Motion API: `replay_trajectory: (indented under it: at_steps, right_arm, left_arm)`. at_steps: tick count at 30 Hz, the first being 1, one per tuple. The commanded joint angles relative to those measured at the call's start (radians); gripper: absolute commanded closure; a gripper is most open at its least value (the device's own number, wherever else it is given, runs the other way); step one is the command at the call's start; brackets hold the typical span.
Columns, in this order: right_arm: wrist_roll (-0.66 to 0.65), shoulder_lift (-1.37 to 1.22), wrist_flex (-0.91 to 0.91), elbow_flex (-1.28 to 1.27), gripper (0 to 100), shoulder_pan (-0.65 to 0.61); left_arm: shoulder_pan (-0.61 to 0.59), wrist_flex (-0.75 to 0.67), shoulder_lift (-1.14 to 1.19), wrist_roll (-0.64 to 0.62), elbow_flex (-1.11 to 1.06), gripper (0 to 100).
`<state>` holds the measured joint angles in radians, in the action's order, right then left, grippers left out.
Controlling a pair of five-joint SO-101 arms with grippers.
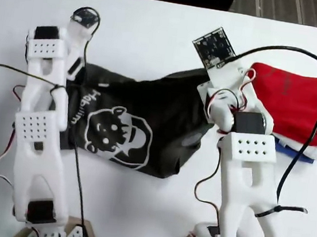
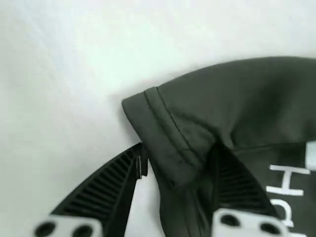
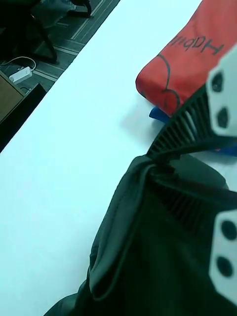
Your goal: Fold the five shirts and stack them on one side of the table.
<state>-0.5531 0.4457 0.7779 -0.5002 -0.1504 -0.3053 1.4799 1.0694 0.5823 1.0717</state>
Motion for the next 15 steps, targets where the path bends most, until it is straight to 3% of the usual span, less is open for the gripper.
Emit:
replay_trajectory:
  at_steps: [1,8,15]
  right_arm:
    - [0.009,-0.001,-0.015,0.008,97.8,0.004]
    - [0.009,-0.001,-0.013,0.008,97.8,0.004]
    - [0.009,-0.002,-0.015,0.006,97.8,0.004]
  left_arm:
    - [-0.020,-0.005,0.021,-0.002,0.105,78]
    - [-0.023,0.029,0.048,-0.002,0.166,97]
    - [-0.023,0.077,0.028,-0.002,0.183,97]
